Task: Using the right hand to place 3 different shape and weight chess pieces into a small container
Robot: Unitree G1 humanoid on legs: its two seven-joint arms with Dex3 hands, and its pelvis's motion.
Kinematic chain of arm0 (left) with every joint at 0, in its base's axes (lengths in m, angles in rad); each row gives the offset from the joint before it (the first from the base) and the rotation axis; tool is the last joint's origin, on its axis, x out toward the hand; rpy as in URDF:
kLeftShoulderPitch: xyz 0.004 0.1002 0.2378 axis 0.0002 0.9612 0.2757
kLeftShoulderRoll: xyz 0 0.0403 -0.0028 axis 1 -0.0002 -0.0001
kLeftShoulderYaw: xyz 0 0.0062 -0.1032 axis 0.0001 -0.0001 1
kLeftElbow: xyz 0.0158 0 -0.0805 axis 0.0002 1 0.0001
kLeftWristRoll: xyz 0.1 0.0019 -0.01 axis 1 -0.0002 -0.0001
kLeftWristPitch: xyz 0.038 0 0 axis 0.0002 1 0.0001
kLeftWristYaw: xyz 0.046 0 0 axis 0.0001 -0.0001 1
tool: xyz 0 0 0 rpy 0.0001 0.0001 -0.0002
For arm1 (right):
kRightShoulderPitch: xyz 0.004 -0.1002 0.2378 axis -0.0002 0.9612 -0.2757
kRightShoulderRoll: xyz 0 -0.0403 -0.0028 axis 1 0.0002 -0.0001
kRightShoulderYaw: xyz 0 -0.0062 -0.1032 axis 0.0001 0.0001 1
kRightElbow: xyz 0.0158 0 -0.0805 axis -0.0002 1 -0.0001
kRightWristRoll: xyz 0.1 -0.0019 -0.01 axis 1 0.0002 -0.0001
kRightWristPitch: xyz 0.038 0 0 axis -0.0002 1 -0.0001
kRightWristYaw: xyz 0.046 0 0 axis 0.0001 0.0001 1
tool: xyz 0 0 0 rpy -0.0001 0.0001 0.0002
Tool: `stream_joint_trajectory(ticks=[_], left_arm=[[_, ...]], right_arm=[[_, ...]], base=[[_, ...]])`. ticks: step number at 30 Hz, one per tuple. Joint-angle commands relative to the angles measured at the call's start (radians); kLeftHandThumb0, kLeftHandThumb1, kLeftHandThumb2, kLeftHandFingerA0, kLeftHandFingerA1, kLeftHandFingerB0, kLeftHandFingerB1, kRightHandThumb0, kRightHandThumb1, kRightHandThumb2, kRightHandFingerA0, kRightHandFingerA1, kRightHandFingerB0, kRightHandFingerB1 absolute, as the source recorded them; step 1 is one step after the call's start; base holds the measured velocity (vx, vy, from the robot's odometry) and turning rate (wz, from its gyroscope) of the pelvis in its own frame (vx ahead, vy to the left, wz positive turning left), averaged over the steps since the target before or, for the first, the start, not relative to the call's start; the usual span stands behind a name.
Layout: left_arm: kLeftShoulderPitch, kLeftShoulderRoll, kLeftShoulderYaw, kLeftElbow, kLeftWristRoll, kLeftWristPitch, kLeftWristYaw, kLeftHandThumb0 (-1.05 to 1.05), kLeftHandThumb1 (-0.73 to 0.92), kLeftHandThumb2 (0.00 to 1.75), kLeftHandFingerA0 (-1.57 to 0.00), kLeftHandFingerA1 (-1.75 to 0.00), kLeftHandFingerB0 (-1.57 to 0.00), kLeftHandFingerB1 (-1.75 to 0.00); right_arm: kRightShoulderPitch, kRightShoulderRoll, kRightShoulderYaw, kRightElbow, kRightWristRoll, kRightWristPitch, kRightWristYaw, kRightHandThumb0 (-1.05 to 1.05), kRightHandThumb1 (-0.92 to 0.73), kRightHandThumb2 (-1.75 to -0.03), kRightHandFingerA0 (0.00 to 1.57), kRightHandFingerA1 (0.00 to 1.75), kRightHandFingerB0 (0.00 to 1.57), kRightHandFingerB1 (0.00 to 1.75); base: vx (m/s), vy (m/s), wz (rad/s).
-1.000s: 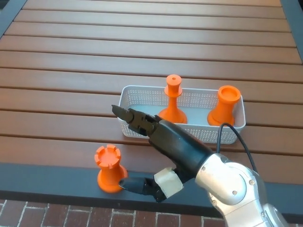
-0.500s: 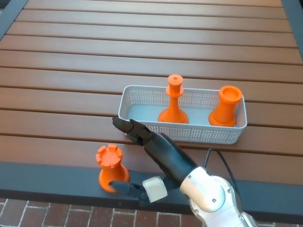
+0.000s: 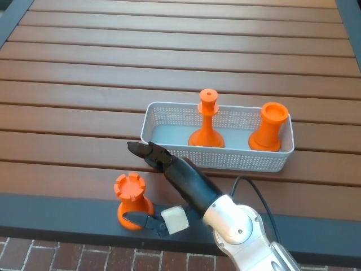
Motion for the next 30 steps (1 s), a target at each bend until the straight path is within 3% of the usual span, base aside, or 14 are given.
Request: stream_joint_trajectory(ticks=[1, 4, 6, 13, 14, 15, 16, 18, 19, 22, 23, 25, 26, 30], left_arm=[[0.023, -0.017, -0.023, -0.024, 0.024, 0.035, 0.021, -0.06, 0.21, 1.65, -1.32, -1.56, -1.20, -1.40], [0.032, -0.015, -0.034, -0.036, 0.025, 0.044, 0.023, -0.08, 0.22, 1.64, -1.31, -1.55, -1.19, -1.39], [0.031, -0.009, -0.039, -0.035, 0.027, 0.048, 0.018, -0.09, 0.20, 1.66, -1.32, -1.55, -1.19, -1.40], [0.028, -0.017, -0.041, -0.041, 0.011, 0.056, 0.013, -0.06, 0.17, 1.67, -1.31, -1.54, -1.20, -1.37], [0.030, -0.016, -0.043, -0.041, 0.016, 0.055, 0.019, -0.08, 0.16, 1.69, -1.30, -1.57, -1.19, -1.38], [0.031, -0.016, -0.044, -0.042, 0.019, 0.055, 0.024, -0.08, 0.16, 1.69, -1.30, -1.57, -1.19, -1.38], [0.032, -0.017, -0.044, -0.045, 0.014, 0.063, 0.019, -0.07, 0.19, 1.66, -1.34, -1.57, -1.21, -1.37], [0.029, -0.015, -0.046, -0.040, 0.016, 0.058, 0.018, -0.09, 0.18, 1.65, -1.31, -1.56, -1.20, -1.39], [0.025, -0.013, -0.046, -0.032, 0.020, 0.043, 0.018, -0.10, 0.18, 1.67, -1.32, -1.54, -1.20, -1.40], [0.025, -0.013, -0.049, -0.036, 0.020, 0.045, 0.019, -0.09, 0.20, 1.65, -1.31, -1.56, -1.18, -1.40], [0.026, -0.009, -0.055, -0.041, 0.032, 0.044, 0.030, -0.07, 0.17, 1.69, -1.29, -1.57, -1.16, -1.43], [0.023, -0.004, -0.060, -0.036, 0.042, 0.024, 0.031, -0.07, 0.17, 1.69, -1.29, -1.57, -1.16, -1.43], [0.019, -0.007, -0.055, -0.031, 0.017, 0.036, 0.004, -0.10, 0.21, 1.69, -1.32, -1.51, -1.17, -1.38], [0.028, -0.017, -0.057, -0.055, 0.001, 0.082, 0.014, -0.09, 0.19, 1.68, -1.30, -1.55, -1.18, -1.39]], right_arm=[[-0.024, 0.026, -0.016, 0.058, 0.036, -0.055, -0.038, -0.67, -0.37, -0.84, 0.04, 0.59, 0.05, 0.24], [-0.039, 0.020, -0.021, 0.102, 0.036, -0.061, -0.048, -0.72, -0.36, -0.80, 0.00, 0.54, 0.12, 0.15], [-0.045, 0.028, -0.020, 0.120, 0.039, -0.065, -0.052, -0.70, -0.37, -0.82, 0.07, 0.60, 0.01, 0.18], [-0.064, 0.024, -0.001, 0.165, 0.027, -0.076, -0.060, -0.75, -0.39, -0.81, 0.03, 0.58, 0.08, 0.12], [-0.068, 0.024, 0.000, 0.171, 0.027, -0.075, -0.060, -0.67, -0.55, -0.57, 0.03, 0.57, 0.02, 0.24], [-0.071, 0.024, 0.001, 0.175, 0.026, -0.074, -0.061, -0.67, -0.55, -0.57, 0.03, 0.57, 0.02, 0.24], [-0.076, 0.023, 0.004, 0.180, 0.023, -0.071, -0.060, -0.76, -0.39, -0.83, 0.00, 0.50, 0.09, 0.11], [-0.085, 0.017, 0.012, 0.185, 0.014, -0.063, -0.055, -0.82, -0.42, -0.82, 0.00, 0.50, 0.09, 0.03], [-0.090, 0.017, 0.019, 0.194, 0.007, -0.068, -0.059, -0.68, -0.38, -0.85, 0.07, 0.59, 0.00, 0.20], [-0.101, 0.019, 0.028, 0.219, -0.002, -0.081, -0.073, -0.72, -0.40, -0.82, 0.12, 0.63, 0.04, 0.21], [-0.110, 0.023, 0.034, 0.238, -0.006, -0.088, -0.083, -0.68, -0.51, -0.56, 0.11, 0.65, 0.02, 0.27], [-0.116, 0.024, 0.036, 0.249, -0.006, -0.092, -0.089, -0.68, -0.51, -0.56, 0.11, 0.65, 0.02, 0.27], [-0.119, 0.027, 0.034, 0.257, -0.002, -0.092, -0.093, -0.66, -0.37, -0.83, 0.14, 0.63, 0.03, 0.24], [-0.134, 0.033, 0.032, 0.282, -0.002, -0.079, -0.098, -0.67, -0.38, -0.79, 0.18, 0.63, 0.05, 0.29]], base=[[0.00, 0.000, 0.00], [0.00, 0.000, 0.00], [0.00, 0.000, 0.00], [0.00, 0.000, 0.00], [0.00, 0.000, 0.00], [0.00, 0.000, 0.00], [0.00, 0.000, 0.00], [0.00, 0.000, 0.00], [0.00, 0.000, 0.00], [0.00, 0.000, 0.00], [0.00, 0.000, 0.00], [0.00, 0.000, 0.00], [0.00, 0.000, 0.00], [0.00, 0.000, 0.00]])
